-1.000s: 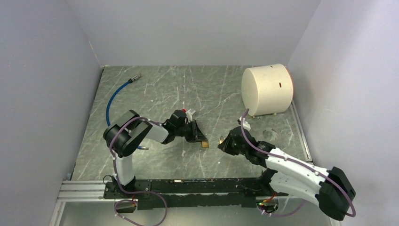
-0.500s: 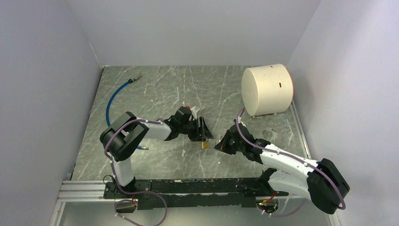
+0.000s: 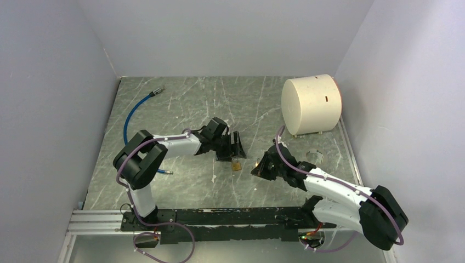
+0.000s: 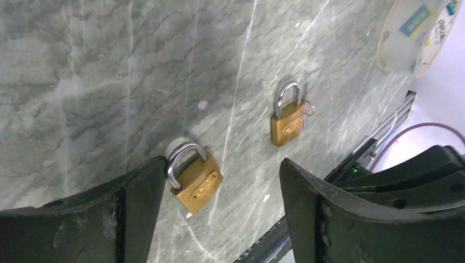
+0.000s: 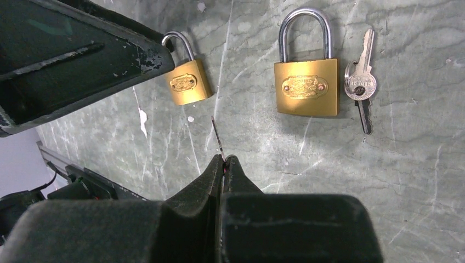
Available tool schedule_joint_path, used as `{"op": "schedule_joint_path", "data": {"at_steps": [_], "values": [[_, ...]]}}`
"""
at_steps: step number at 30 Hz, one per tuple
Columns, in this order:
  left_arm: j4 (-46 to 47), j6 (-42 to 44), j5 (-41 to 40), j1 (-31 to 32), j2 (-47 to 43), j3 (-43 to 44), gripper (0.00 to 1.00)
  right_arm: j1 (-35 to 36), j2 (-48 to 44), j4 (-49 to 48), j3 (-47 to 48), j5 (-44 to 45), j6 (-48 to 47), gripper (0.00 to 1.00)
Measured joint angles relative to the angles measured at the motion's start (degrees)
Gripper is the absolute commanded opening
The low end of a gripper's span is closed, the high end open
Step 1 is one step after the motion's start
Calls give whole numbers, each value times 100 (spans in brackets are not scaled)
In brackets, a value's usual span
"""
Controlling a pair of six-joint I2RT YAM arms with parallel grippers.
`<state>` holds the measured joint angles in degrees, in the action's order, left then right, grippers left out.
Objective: Lock with the key
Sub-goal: Place the lock at the center of the board.
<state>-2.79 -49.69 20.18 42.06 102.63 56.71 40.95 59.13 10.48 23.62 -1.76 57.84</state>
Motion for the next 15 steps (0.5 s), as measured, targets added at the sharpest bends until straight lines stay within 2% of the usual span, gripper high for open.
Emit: {"op": "schedule_joint_path", "data": {"at_steps": [7,15], "values": [[127,-17,192,22,66,-61,74,0,15,-90,0,-28,15,0],[494,-188,396,105,153,-122,79,-2,-11,-107,-13,-15,44,0]]}}
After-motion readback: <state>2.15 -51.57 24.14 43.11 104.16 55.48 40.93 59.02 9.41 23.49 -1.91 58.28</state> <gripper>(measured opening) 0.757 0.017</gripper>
